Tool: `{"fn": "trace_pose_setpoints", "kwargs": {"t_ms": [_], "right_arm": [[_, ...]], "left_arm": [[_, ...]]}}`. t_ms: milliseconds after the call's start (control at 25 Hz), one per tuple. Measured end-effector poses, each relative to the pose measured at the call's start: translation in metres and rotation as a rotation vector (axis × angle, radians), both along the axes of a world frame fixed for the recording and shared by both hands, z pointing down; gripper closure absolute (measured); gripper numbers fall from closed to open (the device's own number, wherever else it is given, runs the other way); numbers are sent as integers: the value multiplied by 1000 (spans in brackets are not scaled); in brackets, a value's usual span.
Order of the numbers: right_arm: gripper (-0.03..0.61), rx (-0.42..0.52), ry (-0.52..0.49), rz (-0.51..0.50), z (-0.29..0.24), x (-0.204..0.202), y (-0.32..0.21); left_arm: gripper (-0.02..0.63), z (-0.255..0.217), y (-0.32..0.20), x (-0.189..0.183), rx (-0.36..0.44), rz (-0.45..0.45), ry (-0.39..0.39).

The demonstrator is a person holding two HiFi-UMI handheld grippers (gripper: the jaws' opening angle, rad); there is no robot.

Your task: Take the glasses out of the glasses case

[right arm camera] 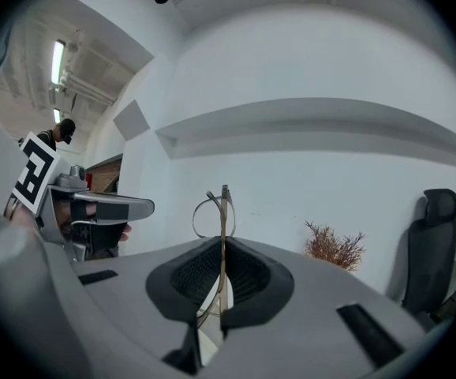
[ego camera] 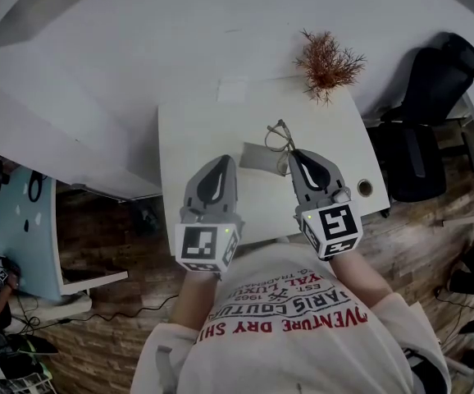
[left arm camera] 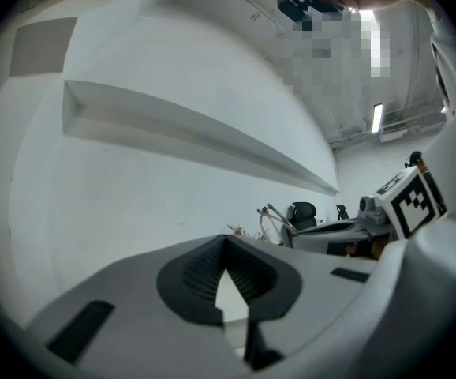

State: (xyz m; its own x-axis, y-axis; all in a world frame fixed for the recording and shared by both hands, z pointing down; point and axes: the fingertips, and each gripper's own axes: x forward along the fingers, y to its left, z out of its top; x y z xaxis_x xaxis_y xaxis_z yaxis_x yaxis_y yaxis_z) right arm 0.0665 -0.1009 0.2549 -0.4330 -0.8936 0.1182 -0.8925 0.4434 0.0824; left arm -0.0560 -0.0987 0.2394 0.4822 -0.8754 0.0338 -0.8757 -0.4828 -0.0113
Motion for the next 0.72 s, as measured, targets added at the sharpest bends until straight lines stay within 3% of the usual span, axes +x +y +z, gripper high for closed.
{"fn": "trace_pose_setpoints", "kwargs": {"t_ms": [720], "right_arm": [[555, -15, -31, -10, 1, -1, -1]], "left_arm": [[617, 7, -3, -1, -30, -1, 13]]}}
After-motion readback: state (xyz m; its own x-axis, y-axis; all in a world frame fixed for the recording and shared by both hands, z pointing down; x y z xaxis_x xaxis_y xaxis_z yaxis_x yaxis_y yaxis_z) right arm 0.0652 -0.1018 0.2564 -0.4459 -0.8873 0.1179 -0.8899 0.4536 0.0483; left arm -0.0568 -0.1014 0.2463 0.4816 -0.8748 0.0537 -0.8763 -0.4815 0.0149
